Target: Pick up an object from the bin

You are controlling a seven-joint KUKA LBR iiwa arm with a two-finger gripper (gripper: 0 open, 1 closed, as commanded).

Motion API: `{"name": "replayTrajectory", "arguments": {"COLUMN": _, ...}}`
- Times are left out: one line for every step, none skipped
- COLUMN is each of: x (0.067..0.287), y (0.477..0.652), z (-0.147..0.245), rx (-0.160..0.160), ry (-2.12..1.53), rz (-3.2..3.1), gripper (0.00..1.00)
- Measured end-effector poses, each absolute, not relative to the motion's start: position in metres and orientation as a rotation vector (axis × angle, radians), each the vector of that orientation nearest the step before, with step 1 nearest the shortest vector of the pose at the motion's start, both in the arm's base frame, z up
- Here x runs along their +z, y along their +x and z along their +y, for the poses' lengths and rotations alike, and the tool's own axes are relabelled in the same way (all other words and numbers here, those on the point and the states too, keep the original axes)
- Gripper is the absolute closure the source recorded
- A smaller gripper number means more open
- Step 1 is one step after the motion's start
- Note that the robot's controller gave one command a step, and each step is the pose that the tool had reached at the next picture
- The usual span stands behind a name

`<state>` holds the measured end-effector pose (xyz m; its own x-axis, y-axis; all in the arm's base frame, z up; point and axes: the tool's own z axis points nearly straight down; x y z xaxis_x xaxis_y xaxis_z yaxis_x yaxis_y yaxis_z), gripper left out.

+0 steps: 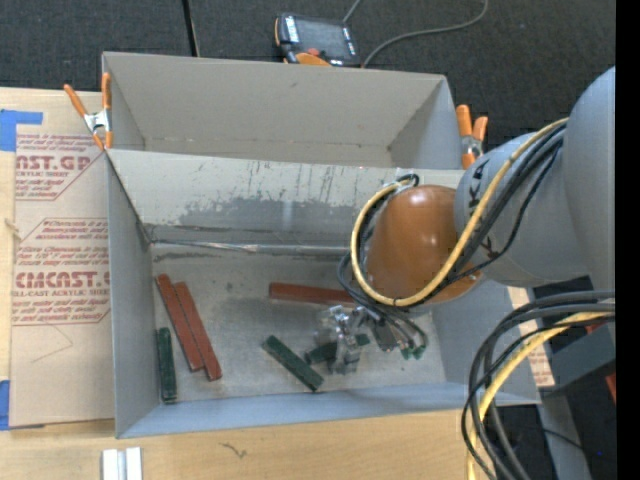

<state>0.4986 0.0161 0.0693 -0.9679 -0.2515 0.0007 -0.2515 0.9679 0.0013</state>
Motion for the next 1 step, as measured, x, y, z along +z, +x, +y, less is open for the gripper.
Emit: {"name": "replayTrajectory", "arguments": {"x": 0.2194, "y": 0.5045, "z": 0.0139, "rx": 0.002, "ry": 0.658, "rz": -3.08, "gripper": 1.0}}
